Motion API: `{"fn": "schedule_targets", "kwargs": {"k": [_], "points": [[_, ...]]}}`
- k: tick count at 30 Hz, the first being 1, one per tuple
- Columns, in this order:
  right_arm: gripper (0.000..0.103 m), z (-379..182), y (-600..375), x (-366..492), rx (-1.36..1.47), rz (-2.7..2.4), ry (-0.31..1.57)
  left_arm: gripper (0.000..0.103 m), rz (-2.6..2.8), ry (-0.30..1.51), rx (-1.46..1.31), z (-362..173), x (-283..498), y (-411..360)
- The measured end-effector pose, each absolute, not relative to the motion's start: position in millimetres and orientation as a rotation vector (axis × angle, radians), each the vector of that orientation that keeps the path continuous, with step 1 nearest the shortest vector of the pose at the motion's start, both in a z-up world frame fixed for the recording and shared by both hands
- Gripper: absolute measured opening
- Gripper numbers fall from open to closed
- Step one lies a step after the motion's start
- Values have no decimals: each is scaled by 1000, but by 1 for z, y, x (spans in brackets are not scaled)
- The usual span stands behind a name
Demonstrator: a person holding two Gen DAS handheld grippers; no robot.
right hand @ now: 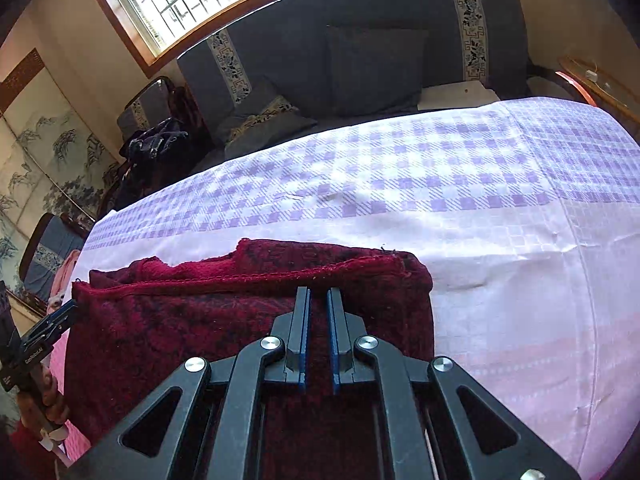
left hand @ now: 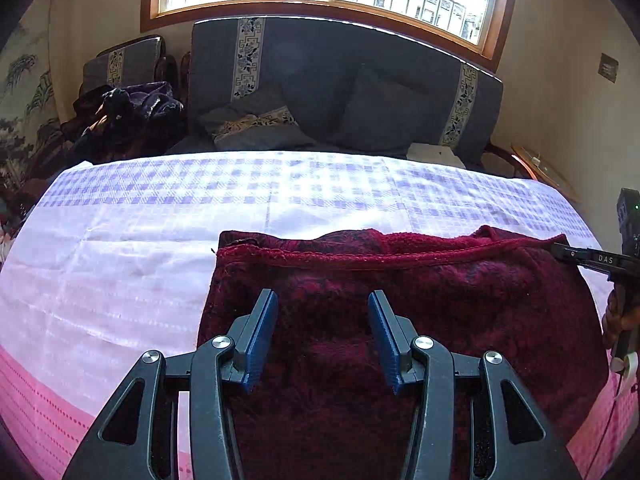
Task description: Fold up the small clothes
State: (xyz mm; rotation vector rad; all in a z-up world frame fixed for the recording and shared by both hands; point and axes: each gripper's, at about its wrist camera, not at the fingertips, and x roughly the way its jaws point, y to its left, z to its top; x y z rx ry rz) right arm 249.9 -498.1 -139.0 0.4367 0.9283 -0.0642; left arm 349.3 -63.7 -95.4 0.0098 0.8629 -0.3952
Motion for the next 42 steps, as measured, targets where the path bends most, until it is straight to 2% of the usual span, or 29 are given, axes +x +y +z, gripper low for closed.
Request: {"fn": "schedule_targets", "kwargs": {"k": [4,8,11,12,13,16,19,26,31,35,42], "points": [[0,-158,-503,244,458,-69,922,49,-415,937,-140,-125,372,-40],[0,-156,-501,248,437,-63,921,49,-420,914,-104,-124,368,-43],[0,-144,-501,235,462,-55,854,48,-458,923,-129,-111,364,-42],[9,-136,-501,225,470,-55,803,48,-486,915,-162,-103,362,-37],[10,-126,-500,213,476,-57,750,49,-501,899,-188,-94,360,-31],[10,-104,-492,168,497,-6,626,51,-493,844,-208,-66,356,-8],[10,-99,-473,132,457,54,604,55,-449,819,-114,-53,354,6],[11,-117,-424,83,338,99,643,55,-449,931,14,-93,351,18],[11,-128,-415,65,362,108,645,55,-518,983,-115,-116,358,27],[11,-135,-419,56,399,101,635,56,-676,1109,-194,-136,371,20],[11,-144,-420,51,444,107,626,56,-868,1223,-479,-166,388,36]]}}
